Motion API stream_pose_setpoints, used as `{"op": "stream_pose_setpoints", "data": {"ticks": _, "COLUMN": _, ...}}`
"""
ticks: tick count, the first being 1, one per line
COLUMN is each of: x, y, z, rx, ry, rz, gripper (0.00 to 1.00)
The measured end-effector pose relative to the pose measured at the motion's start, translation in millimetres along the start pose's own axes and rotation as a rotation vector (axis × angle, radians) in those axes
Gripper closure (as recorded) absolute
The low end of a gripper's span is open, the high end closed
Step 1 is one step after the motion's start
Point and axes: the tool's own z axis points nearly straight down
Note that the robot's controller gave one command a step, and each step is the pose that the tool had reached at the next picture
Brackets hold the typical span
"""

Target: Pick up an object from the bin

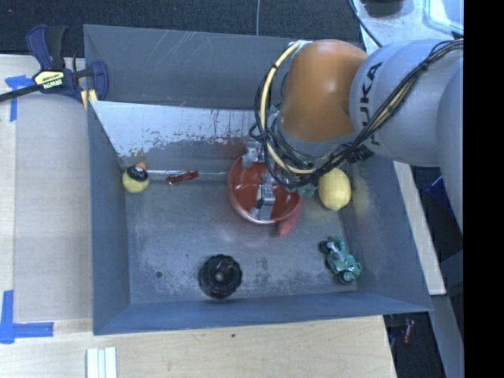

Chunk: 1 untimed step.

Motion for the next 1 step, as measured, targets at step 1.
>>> {"op": "stream_pose_setpoints", "data": {"ticks": 1, "x": 0.4, "y": 0.2, "z": 0.5, "rx": 0.0, "ry": 0.001, "rz": 0.0, "gripper": 1.0}}
